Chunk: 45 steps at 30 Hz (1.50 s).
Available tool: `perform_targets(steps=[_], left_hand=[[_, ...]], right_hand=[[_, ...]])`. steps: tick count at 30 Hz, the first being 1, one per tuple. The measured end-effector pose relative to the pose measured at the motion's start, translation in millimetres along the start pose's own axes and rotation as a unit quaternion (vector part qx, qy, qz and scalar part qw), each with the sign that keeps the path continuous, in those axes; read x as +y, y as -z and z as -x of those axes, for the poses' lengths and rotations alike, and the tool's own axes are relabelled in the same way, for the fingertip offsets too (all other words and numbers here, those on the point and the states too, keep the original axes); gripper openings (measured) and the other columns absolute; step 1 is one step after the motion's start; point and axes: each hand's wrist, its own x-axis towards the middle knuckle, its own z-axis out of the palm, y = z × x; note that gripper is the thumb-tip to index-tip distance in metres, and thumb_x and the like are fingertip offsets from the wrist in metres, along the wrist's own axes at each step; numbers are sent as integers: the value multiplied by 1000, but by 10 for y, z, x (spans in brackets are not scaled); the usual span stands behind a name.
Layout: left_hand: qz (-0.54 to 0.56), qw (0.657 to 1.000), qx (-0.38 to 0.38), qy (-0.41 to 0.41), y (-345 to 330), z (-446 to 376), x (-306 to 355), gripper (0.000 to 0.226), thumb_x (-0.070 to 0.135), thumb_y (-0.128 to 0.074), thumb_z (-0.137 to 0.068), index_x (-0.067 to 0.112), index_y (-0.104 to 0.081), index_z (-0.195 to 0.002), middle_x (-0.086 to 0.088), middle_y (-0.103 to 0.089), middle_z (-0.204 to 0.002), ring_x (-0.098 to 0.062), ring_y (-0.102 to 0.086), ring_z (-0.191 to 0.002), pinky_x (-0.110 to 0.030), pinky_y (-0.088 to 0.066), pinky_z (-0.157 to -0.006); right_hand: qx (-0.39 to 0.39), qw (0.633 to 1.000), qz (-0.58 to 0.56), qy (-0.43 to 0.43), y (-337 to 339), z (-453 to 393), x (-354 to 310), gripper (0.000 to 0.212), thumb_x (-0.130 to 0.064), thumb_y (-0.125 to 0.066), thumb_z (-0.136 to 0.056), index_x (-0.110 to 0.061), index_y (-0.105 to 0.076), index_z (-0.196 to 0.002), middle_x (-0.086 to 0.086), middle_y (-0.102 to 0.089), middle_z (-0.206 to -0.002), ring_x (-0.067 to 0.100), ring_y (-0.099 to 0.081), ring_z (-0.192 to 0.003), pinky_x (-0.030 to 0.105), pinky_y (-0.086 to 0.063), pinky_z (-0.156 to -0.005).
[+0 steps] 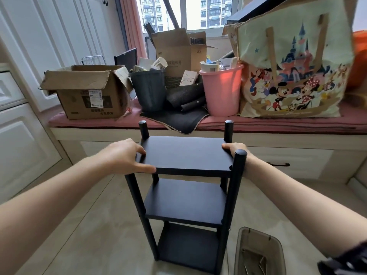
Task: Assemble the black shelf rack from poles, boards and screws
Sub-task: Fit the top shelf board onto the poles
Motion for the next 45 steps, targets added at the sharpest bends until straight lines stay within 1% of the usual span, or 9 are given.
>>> perform_targets(steps=[5, 13, 23, 28, 31, 37, 39, 43, 45], left_hand=[[-39, 996, 59, -47, -152, 33, -82, 79, 69, -74, -71, 30, -59, -138, 5, -49, -117, -23, -51, -101, -31, -44, -87], [-72, 993, 83, -46, -178, 28, -52, 70, 38, -86, -76, 28, -59, -139, 2, -48, -123, -25, -49, -104, -36, -47, -93], [-104, 988, 114, -32, -177, -54, -106, 49, 35, -84, -79, 26, -68, -124, 3, -46, -119, -22, -47, -105, -37, -51, -83], [-197, 960, 195, 18, -274, -119, -96, 42, 33, -64, -95, 28, -60, -137, -2, -35, -153, -29, -32, -139, -45, -28, -117], [-56, 968, 244, -3, -373, -47, 131, 58, 16, -61, -94, 23, -45, -149, -7, -26, -161, -31, -16, -148, -47, -12, -123], [229, 939, 138, -218, -658, 390, 1090, 105, 65, -73, -76, 32, -16, -159, 13, -15, -165, -6, 5, -152, -34, 5, -122], [232, 940, 152, -200, -805, 411, 1368, 115, 75, -69, -71, 30, -12, -160, 12, -11, -167, -6, 10, -152, -38, 11, -123], [167, 959, 193, -127, -1009, 295, 1609, 115, 76, -66, -73, 24, -12, -161, 6, -6, -168, -14, 21, -152, -50, 18, -121], [149, 961, 213, -91, -1082, 245, 1588, 111, 76, -65, -74, 26, -15, -160, 6, -2, -168, -18, 23, -152, -56, 19, -118]], right_hand=[[-28, 997, -55, 44, 83, 35, -240, 15, -12, -60, -92, -7, -58, -106, 9, -59, -78, 20, -58, -50, 23, -46, -38], [-97, 992, -82, -21, 131, 256, 12, 10, -16, -46, -99, -12, -54, -103, 7, -56, -79, 21, -56, -52, 21, -38, -43], [-115, 983, -138, -26, 99, 250, 6, 13, -16, -44, -100, -11, -54, -95, 7, -59, -81, 23, -57, -65, 28, -41, -51], [-105, 971, -213, -19, -64, 220, 77, 23, -14, -43, -101, -12, -50, -123, 12, -58, -101, 27, -59, -71, 27, -47, -41], [-99, 965, -241, -23, -135, 238, 100, 29, -15, -44, -100, -6, -52, -128, 14, -65, -98, 30, -64, -73, 30, -49, -42], [-70, 966, -247, -17, -155, 275, 117, 34, -14, -48, -99, -3, -51, -131, 16, -64, -104, 30, -64, -76, 30, -50, -44], [-72, 966, -248, -16, -151, 311, 121, 30, -15, -48, -99, -2, -54, -126, 15, -67, -99, 28, -67, -71, 29, -51, -43], [-98, 960, -261, -19, -113, 322, 172, 35, -18, -47, -100, 2, -52, -129, 20, -69, -107, 33, -70, -90, 39, -57, -69], [-103, 958, -267, -12, -100, 338, 184, 35, -16, -47, -100, 3, -52, -129, 19, -69, -104, 31, -69, -84, 35, -55, -61]])
